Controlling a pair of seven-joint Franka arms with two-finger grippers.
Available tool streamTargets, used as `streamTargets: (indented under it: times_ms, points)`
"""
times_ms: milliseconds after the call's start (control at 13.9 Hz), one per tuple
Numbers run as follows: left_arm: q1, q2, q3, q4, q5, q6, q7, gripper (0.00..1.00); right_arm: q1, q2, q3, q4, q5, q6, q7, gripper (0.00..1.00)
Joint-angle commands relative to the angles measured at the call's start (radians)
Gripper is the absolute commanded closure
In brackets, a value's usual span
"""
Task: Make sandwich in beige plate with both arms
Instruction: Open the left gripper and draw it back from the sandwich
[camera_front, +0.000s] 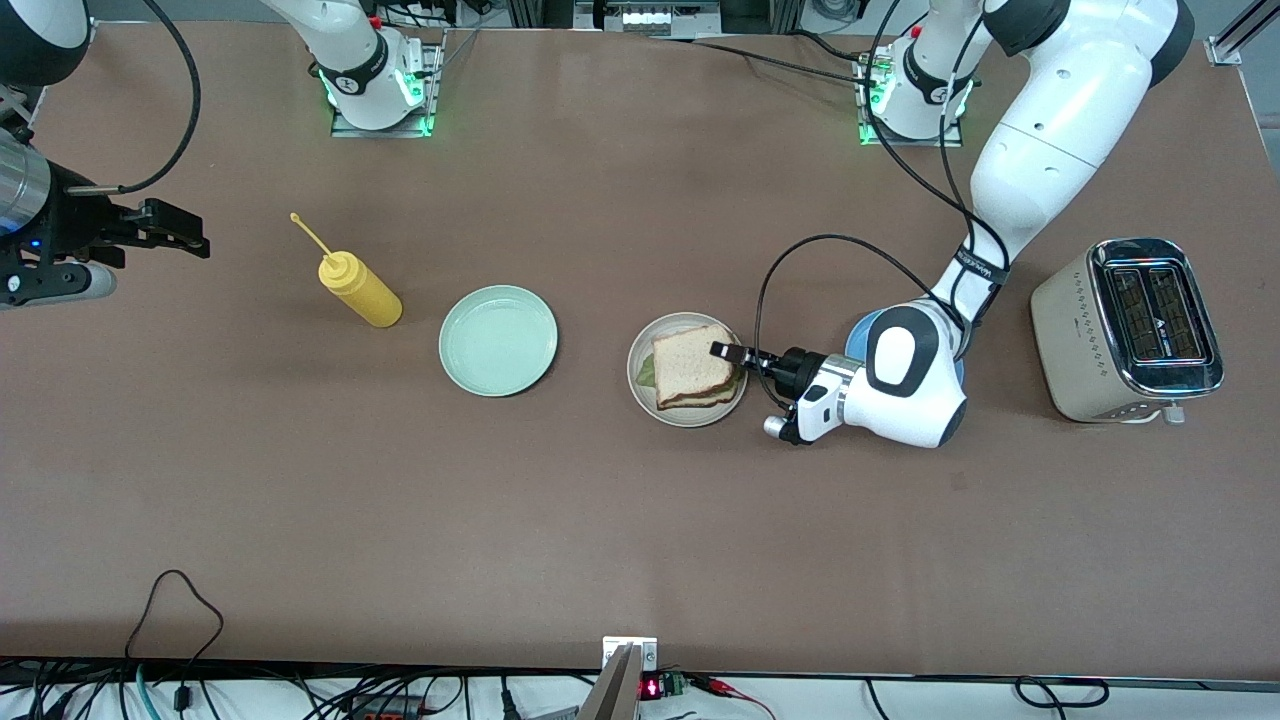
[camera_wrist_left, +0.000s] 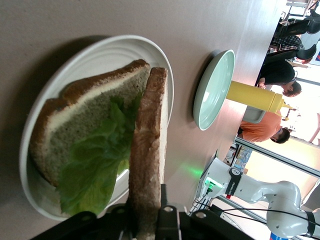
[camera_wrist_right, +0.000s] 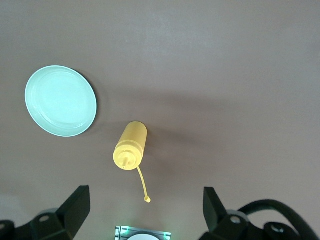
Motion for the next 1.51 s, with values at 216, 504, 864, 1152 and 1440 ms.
streamTargets:
  times_ms: [216, 504, 864, 1152, 1440]
  points:
    - [-0.004, 0.042, 0.008, 0.048, -0.011, 0.034, 0.028, 0.0, 0.002, 0.004, 0.002, 0.015, -0.002, -0.013, 0.002, 0.0]
    - [0.007, 0.027, 0.047, 0.048, -0.011, 0.038, 0.044, 0.0, 0.0, 0.004, 0.004, 0.015, 0.0, -0.013, 0.002, 0.0]
    - [0.022, -0.059, 0.073, 0.022, 0.002, 0.021, 0.001, 0.0, 0.0, 0.004, 0.004, 0.015, 0.0, -0.013, 0.002, 0.0]
    - [0.01, -0.222, 0.071, -0.001, 0.247, -0.004, -0.198, 0.0, 0.0, 0.004, 0.004, 0.015, 0.0, -0.013, 0.002, 0.0]
    - [0.01, -0.341, 0.07, 0.008, 0.531, -0.027, -0.277, 0.0, 0.002, 0.004, 0.004, 0.015, 0.0, -0.013, 0.002, 0.0]
